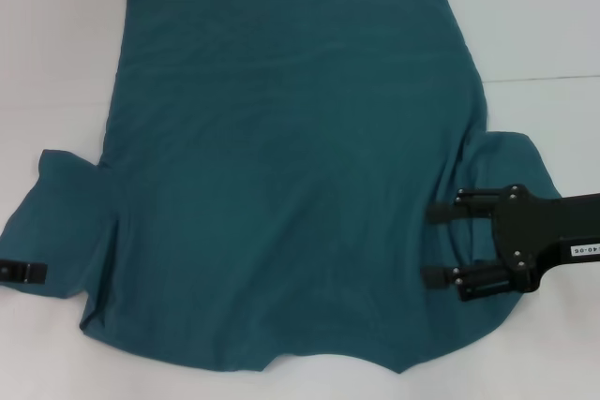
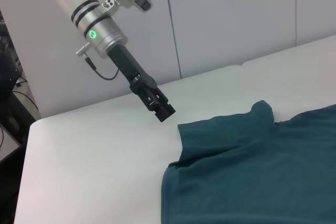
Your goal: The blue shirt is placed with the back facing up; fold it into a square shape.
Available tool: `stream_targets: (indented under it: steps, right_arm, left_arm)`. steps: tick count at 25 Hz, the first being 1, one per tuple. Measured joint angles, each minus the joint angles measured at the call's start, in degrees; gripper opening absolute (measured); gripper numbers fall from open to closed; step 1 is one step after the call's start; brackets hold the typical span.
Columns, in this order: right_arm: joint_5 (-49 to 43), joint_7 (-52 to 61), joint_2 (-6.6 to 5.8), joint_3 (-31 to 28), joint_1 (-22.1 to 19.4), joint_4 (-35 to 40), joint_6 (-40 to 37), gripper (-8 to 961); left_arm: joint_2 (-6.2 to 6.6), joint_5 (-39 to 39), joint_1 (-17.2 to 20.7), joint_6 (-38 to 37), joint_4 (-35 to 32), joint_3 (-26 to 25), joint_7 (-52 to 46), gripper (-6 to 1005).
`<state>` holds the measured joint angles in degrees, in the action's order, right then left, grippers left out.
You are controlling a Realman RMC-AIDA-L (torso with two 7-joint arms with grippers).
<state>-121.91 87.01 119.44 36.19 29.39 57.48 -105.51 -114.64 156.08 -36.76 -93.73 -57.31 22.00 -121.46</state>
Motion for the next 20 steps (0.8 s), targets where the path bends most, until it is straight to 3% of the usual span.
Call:
stream_targets:
  steps: [20]
  right_arm:
    - [0.0,-0.1,0.0,0.8,0.1,-0.4,0.5,908]
  left_arm:
    - [-0.61,3.0,0.1,8.9,2.5,0.6,0.0,799]
